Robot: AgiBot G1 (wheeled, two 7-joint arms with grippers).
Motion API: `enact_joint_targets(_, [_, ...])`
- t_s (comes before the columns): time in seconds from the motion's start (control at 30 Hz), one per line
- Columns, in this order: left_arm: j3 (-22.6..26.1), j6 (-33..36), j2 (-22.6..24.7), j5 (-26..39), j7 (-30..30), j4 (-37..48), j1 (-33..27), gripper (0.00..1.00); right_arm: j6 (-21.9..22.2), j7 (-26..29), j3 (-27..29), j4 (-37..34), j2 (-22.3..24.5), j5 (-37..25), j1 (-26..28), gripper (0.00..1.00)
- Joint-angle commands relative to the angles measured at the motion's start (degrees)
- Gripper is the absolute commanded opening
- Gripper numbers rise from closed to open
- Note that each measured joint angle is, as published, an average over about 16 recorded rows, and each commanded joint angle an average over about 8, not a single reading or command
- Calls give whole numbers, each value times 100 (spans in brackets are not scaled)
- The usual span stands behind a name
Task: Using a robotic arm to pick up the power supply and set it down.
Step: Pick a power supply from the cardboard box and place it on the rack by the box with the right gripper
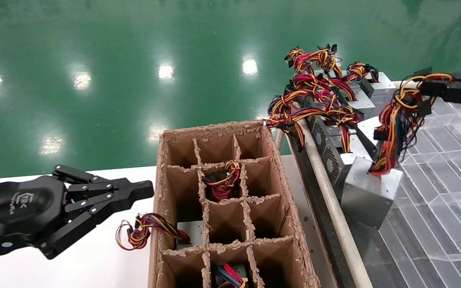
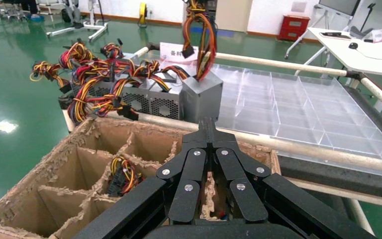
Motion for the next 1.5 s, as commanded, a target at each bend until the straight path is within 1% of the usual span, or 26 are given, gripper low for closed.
enact_joint_targets(0.03, [0,0,0,0,0,0,0,0,15,-62,-5,-172,-92,14,0,0])
enact_joint_targets(0.27, [0,0,0,0,0,0,0,0,66,170,-5,-508,-223,56,102,0])
enact_joint_targets(0.5, [0,0,0,0,0,0,0,0,175,546,-17,-513,-314,159,70,0])
enact_joint_targets(0.67, [0,0,0,0,0,0,0,0,374,819,-39,-434,-449,247,-56,0])
enact_joint_targets(0.83, [0,0,0,0,0,0,0,0,691,1146,-52,-351,-571,351,-203,0])
enact_joint_targets(1.13, [0,0,0,0,0,0,0,0,1338,1569,-43,58,-609,531,-472,0])
enact_joint_targets(1.5, [0,0,0,0,0,0,0,0,1780,1769,-116,818,-599,609,-832,0])
